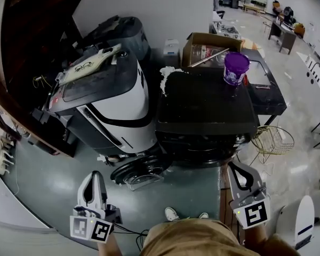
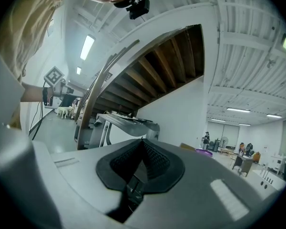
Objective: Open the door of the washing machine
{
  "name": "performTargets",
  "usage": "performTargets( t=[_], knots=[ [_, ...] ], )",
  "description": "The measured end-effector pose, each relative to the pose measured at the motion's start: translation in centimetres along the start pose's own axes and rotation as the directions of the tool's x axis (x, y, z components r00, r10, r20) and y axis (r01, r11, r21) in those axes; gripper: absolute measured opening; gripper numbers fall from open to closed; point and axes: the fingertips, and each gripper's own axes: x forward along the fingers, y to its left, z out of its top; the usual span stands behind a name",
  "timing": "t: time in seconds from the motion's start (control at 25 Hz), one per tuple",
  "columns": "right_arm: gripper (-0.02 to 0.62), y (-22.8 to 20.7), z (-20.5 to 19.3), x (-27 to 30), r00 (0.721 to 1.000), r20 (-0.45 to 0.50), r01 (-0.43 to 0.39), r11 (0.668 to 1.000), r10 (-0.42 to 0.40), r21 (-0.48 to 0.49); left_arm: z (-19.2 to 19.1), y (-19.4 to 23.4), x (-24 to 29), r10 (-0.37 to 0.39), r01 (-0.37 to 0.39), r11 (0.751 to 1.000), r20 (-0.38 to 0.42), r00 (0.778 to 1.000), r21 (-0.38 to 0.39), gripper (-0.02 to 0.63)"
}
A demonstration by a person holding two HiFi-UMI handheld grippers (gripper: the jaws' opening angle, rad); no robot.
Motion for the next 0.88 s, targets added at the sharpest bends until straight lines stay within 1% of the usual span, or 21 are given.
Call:
performTargets(
  t=[0.2, 0.44, 0.52, 0.68, 0.88],
  knots=[
    [0.003, 1.2, 0.0, -0.5, 1.0, -0.028, 0.007, 1.0, -0.007, -0.001, 0.0, 0.2, 0.4, -0.029, 0.029, 1.0, 0.007, 1.0, -0.008, 0.061],
    [0.005, 1.8, 0.2, -0.7, 0.999, -0.029, 0.02, 1.0, -0.02, 0.0, -0.6, 0.4, 0.4, -0.054, 0.054, 0.998, -0.004, 0.999, -0.019, 0.061],
    [0.003, 2.4, 0.0, -0.7, 0.999, -0.038, 0.016, 1.0, -0.016, 0.006, -0.9, 0.7, 0.2, -0.05, 0.05, 0.999, -0.009, 0.999, -0.02, 0.061],
    [0.003, 3.1, -0.1, -0.6, 0.999, -0.049, 0.011, 1.0, -0.01, 0.014, -1.1, 1.6, -0.4, -0.013, 0.012, 0.999, -0.014, 1.0, -0.03, 0.061],
    [0.005, 3.6, -0.2, -0.3, 0.998, -0.06, 0.013, 1.0, -0.012, 0.013, -1.6, 2.1, -0.4, -0.032, 0.031, 0.999, -0.016, 0.999, -0.042, 0.061]
  ],
)
